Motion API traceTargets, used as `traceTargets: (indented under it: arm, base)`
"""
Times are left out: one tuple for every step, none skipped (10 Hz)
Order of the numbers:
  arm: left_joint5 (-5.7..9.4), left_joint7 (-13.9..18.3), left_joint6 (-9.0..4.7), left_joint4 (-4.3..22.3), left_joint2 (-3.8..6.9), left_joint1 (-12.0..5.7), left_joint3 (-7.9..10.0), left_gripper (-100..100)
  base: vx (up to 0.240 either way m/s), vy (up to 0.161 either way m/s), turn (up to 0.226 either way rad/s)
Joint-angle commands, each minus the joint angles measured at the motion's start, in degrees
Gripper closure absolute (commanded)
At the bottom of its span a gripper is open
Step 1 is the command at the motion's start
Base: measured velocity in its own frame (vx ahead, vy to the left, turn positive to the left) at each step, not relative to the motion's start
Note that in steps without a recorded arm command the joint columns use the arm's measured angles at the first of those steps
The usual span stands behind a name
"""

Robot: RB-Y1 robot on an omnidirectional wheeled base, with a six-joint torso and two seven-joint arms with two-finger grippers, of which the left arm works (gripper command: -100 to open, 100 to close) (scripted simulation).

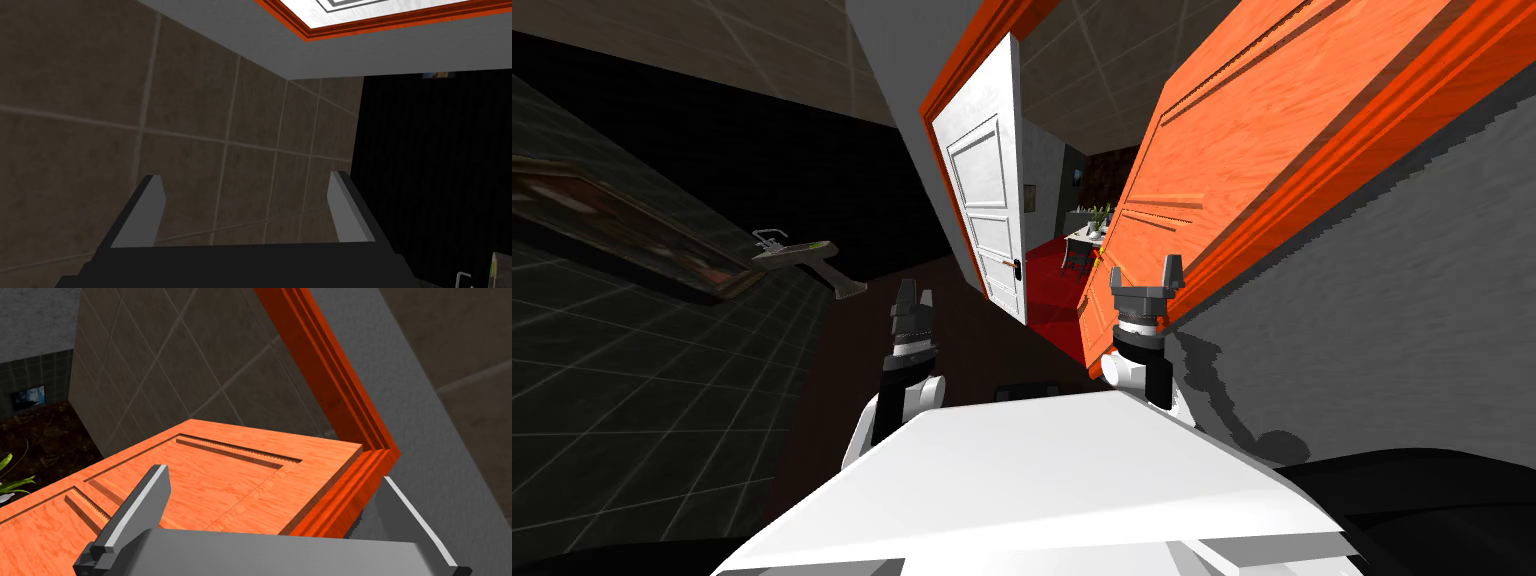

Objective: Push the door open

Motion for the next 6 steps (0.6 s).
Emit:
traceTargets:
  arm:
    - [0.18, 0.3, 0.18, 1.9, 0.38, -0.94, -0.73, -100]
    - [0.29, 0.5, 0.29, 3.0, 0.58, -1.48, -1.14, -100]
    - [0.36, 0.6, 0.36, 3.7, 0.70, -1.87, -1.44, -100]
    - [0.51, 0.9, 0.51, 5.3, 0.95, -2.65, -2.05, -100]
    - [0.59, 1.0, 0.59, 6.1, 1.08, -3.07, -2.37, -100]
    - [0.69, 1.2, 0.69, 7.1, 1.22, -3.56, -2.75, -100]
  base:
    - [0.066, 0.091, -0.113]
    - [0.177, 0.049, -0.100]
    - [0.159, 0.050, -0.059]
    - [0.117, 0.061, -0.091]
    - [0.146, 0.082, -0.091]
    - [0.130, 0.071, -0.073]
